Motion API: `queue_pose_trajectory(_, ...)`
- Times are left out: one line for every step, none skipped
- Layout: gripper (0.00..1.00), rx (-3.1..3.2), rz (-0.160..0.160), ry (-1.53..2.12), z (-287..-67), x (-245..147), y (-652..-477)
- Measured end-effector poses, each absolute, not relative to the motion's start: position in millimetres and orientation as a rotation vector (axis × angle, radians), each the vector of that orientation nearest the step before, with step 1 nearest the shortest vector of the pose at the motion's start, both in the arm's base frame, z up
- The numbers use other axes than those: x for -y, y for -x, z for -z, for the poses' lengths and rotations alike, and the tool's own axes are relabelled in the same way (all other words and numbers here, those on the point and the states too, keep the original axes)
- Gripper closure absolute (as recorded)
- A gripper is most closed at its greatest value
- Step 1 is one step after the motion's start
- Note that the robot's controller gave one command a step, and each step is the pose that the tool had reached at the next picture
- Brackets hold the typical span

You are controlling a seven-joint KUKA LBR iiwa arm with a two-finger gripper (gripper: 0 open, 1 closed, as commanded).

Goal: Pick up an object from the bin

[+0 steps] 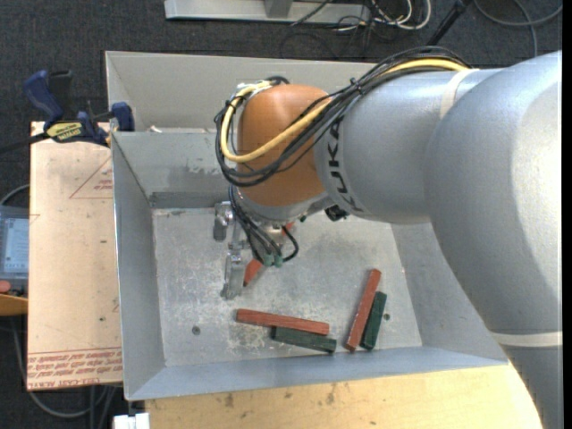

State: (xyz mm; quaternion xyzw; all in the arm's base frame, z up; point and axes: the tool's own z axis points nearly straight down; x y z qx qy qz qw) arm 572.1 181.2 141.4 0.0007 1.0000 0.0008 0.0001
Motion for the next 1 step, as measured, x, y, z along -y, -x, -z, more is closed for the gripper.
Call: queue_pose_trajectory(0.0,-3.104,0.002,0.497,-68.3,-113.9,-588.1)
